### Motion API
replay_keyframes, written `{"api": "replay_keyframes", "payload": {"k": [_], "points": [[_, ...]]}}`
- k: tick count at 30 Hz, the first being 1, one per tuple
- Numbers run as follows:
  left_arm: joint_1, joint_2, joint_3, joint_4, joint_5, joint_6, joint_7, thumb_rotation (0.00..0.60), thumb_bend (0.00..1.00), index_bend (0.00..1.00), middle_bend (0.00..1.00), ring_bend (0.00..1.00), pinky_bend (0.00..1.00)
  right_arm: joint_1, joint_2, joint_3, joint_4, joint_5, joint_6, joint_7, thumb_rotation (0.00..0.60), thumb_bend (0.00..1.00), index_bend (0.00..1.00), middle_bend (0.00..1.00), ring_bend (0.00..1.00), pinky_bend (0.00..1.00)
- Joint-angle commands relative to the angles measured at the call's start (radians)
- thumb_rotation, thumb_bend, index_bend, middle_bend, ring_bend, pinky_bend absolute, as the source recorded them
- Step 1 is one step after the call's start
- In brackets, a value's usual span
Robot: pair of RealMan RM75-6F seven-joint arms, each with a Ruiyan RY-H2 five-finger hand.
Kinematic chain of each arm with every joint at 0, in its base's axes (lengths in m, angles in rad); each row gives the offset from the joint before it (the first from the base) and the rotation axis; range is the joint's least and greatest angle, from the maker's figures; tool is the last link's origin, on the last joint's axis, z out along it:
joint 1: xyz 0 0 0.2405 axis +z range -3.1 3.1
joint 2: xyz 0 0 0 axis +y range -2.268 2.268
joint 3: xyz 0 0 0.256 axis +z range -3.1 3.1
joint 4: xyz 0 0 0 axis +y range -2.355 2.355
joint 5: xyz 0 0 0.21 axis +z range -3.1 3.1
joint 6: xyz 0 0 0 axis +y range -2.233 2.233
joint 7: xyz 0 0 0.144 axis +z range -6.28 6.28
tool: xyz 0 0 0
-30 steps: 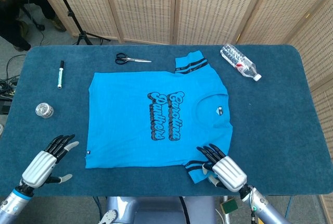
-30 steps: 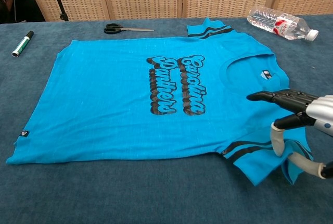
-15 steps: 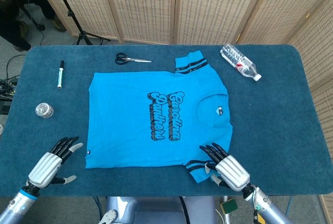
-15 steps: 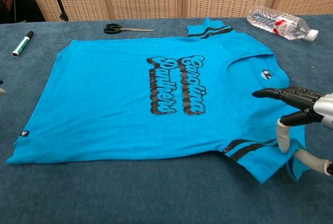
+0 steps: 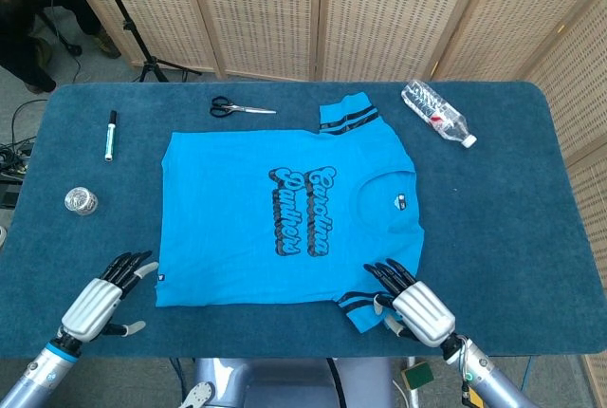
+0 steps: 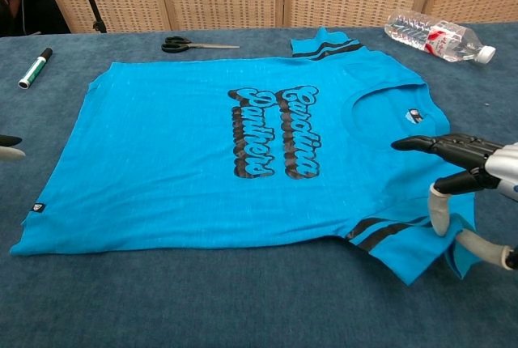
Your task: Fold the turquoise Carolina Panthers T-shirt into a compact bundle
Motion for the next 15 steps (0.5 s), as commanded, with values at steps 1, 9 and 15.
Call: {"api": "replay_keyframes", "payload": {"k": [1,9,15], "points": [[-0.007,-0.009,-0.005,0.007,-0.013,-0.017,0.002,0.600,0.09,0.12,0.00,0.00,0.00,0.000,-0.001,0.001,0.002,0.003,-0.004,-0.002,0.600,0.57,0.63,0.04,0.00,0.00],[-0.038,-0.045,-0.010,0.028,-0.029,-0.072,0.016,0.600,0.13,0.27,0.00,0.00,0.00,0.000,-0.005,0.003,0.007,0.014,-0.012,-0.005,0.600,0.57,0.63,0.04,0.00,0.00],[-0.045,-0.064,-0.011,0.037,-0.040,-0.082,0.013,0.600,0.13,0.31,0.00,0.00,0.00,0.001,-0.006,0.003,0.008,0.017,-0.014,-0.005,0.600,0.57,0.63,0.04,0.00,0.00]]}}
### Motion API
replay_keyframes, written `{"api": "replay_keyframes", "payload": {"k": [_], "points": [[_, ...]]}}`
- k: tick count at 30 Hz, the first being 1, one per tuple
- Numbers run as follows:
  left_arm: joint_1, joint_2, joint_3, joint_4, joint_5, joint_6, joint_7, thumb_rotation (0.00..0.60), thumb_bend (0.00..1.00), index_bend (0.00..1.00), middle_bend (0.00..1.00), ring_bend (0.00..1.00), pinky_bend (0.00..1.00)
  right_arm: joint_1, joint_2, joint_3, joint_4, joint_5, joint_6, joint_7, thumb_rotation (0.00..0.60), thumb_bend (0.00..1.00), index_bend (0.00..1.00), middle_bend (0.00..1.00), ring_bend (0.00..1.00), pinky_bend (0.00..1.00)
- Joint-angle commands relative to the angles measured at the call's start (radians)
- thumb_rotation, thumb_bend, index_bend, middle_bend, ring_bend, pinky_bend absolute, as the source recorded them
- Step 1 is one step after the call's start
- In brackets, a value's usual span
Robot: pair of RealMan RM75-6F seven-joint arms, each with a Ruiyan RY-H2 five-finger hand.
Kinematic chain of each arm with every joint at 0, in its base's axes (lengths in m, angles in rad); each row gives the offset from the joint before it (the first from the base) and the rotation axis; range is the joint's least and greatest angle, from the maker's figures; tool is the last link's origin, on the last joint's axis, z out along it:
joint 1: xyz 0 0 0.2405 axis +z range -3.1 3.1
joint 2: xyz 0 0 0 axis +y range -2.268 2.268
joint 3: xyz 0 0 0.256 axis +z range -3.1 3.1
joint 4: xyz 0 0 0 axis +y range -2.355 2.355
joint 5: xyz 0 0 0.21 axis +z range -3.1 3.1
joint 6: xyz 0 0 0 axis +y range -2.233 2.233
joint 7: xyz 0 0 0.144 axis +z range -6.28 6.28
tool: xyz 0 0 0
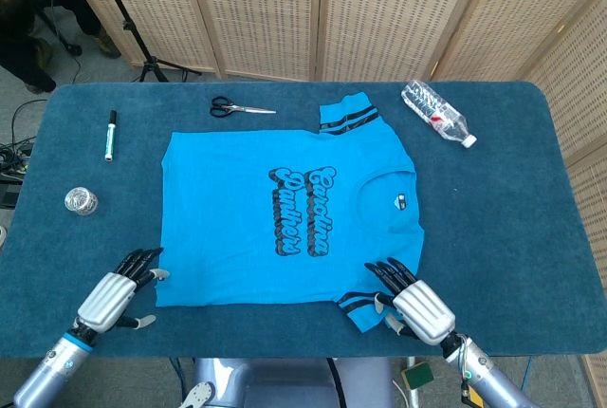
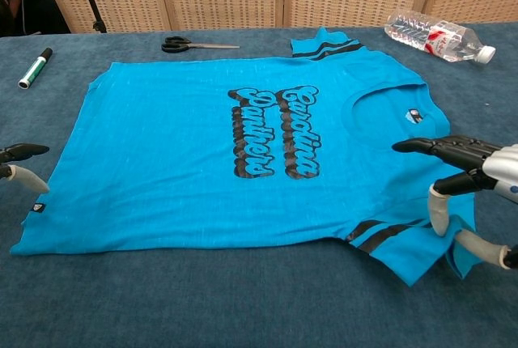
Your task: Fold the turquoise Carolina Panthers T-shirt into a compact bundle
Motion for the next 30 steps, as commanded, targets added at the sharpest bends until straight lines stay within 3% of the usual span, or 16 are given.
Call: {"api": "replay_keyframes", "payload": {"k": [1,10,30], "points": [[-0.004,-0.005,-0.002,0.001,-0.004,-0.003,0.000,0.600,0.14,0.33,0.00,0.00,0.00,0.000,0.000,0.000,0.000,0.001,0.000,0.000,0.600,0.57,0.63,0.04,0.00,0.00],[-0.016,-0.025,-0.011,0.007,-0.033,-0.034,0.002,0.600,0.23,0.35,0.00,0.00,0.00,0.000,0.000,0.001,0.000,0.002,0.001,0.000,0.600,0.57,0.63,0.04,0.00,0.00],[-0.007,-0.070,0.005,0.081,-0.035,-0.019,-0.035,0.600,0.23,0.39,0.00,0.00,0.00,0.001,0.000,0.003,0.000,0.007,-0.001,0.002,0.600,0.59,0.63,0.04,0.00,0.00]]}}
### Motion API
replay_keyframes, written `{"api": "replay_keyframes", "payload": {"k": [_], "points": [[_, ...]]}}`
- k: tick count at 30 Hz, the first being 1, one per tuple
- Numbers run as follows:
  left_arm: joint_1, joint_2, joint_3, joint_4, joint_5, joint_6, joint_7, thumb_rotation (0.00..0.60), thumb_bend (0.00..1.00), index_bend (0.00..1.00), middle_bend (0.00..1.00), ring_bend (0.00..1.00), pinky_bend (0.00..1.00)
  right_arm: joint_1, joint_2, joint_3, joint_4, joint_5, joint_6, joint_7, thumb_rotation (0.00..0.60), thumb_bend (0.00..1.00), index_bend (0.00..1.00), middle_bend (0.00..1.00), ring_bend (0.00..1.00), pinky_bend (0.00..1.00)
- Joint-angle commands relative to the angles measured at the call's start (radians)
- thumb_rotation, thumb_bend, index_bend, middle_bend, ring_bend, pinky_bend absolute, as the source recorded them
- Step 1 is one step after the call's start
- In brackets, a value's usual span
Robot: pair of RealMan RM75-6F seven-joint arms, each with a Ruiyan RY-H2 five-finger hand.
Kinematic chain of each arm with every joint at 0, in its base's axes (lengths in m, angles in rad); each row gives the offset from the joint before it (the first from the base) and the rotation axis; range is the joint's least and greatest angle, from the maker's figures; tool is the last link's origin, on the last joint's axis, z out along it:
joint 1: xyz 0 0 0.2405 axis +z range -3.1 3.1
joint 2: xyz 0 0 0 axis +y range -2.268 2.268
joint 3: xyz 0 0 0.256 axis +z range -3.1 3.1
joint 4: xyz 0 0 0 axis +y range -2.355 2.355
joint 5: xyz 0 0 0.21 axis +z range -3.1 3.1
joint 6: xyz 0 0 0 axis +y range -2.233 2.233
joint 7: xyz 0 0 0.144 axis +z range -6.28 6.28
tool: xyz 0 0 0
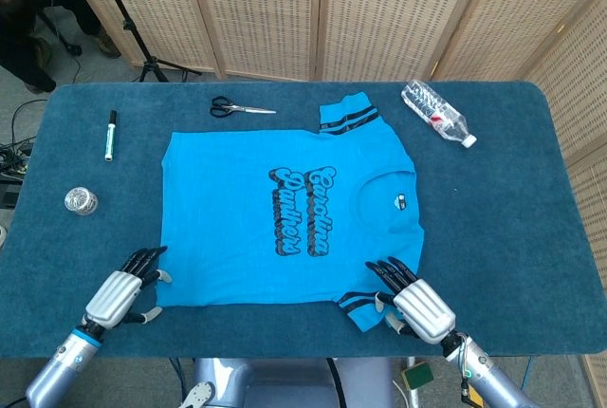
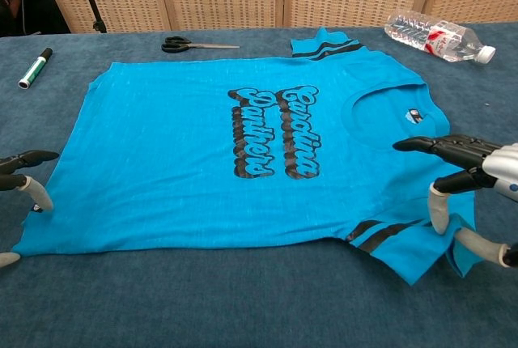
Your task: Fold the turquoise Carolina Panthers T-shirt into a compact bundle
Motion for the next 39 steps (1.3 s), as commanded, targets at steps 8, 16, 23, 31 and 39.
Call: {"api": "replay_keyframes", "payload": {"k": [8,16,23,31,39], "points": [[0.001,-0.022,0.009,0.035,0.005,0.007,-0.016,0.600,0.25,0.39,0.00,0.00,0.00,0.001,0.001,0.001,0.000,0.003,-0.003,0.001,0.600,0.59,0.63,0.04,0.00,0.00],[-0.006,-0.034,0.006,0.039,0.000,0.000,-0.009,0.600,0.28,0.41,0.00,0.00,0.00,0.001,0.001,0.000,-0.002,0.003,-0.002,0.003,0.600,0.59,0.63,0.04,0.00,0.00],[-0.006,-0.039,0.007,0.040,-0.004,-0.002,-0.003,0.600,0.31,0.46,0.00,0.00,0.00,0.002,0.001,0.000,-0.004,0.002,-0.002,0.004,0.600,0.59,0.63,0.04,0.00,0.00],[-0.007,-0.042,0.008,0.044,-0.008,-0.005,-0.001,0.600,0.38,0.49,0.00,0.00,0.00,0.002,0.001,-0.001,-0.005,0.002,-0.002,0.003,0.600,0.59,0.63,0.04,0.00,0.00],[-0.008,-0.043,0.008,0.044,-0.010,-0.003,-0.009,0.600,0.43,0.54,0.00,0.00,0.00,0.002,-0.001,-0.001,-0.003,0.004,-0.006,0.001,0.600,0.60,0.63,0.04,0.00,0.00]]}}
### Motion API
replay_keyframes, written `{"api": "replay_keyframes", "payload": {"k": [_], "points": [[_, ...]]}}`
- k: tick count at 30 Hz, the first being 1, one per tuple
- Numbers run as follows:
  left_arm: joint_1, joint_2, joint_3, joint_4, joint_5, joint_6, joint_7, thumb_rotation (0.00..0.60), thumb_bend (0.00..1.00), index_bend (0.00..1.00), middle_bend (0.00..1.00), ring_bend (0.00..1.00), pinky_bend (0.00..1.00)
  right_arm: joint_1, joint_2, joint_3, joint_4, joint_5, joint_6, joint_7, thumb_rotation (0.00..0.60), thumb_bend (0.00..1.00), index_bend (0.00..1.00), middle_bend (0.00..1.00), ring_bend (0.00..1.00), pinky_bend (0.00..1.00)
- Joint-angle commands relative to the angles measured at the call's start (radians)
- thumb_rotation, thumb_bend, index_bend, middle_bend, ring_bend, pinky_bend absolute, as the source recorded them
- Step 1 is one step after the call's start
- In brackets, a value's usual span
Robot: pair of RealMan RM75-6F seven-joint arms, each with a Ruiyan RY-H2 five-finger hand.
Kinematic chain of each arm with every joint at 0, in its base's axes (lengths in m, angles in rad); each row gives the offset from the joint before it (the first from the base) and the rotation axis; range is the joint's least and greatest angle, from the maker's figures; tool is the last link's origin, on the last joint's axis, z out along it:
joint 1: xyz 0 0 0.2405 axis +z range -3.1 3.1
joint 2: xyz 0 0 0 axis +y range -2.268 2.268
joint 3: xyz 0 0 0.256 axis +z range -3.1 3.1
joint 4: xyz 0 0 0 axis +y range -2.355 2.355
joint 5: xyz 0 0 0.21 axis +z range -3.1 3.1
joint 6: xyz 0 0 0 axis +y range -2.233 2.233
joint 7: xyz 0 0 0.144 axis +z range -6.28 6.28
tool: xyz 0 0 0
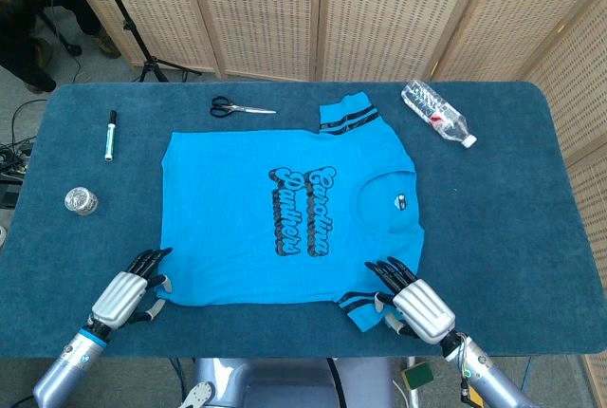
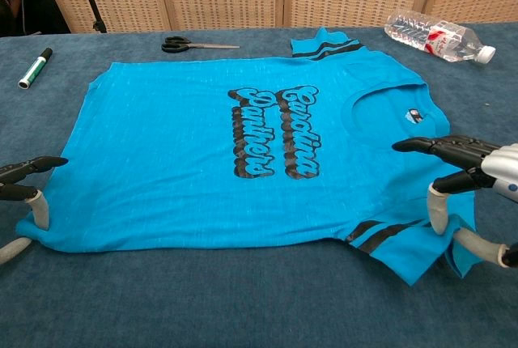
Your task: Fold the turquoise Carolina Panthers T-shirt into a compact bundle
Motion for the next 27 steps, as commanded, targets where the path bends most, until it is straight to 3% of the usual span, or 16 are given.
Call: {"api": "replay_keyframes", "payload": {"k": [1,13,27], "points": [[0.000,0.000,0.000,-0.001,-0.001,0.000,-0.001,0.600,0.43,0.55,0.00,0.00,0.00,0.000,-0.001,0.000,-0.001,0.000,0.000,0.000,0.600,0.60,0.63,0.04,0.00,0.00],[0.002,0.002,-0.005,-0.010,-0.011,0.003,-0.005,0.600,0.44,0.75,0.00,0.00,0.00,0.000,-0.002,-0.002,0.002,-0.002,0.001,0.000,0.600,0.61,0.64,0.05,0.00,0.00],[0.001,0.037,0.015,-0.041,0.030,0.049,-0.001,0.600,0.47,0.80,0.00,0.00,0.00,0.017,0.020,-0.045,0.039,-0.073,0.028,0.081,0.600,0.61,0.65,0.06,0.00,0.00]]}}
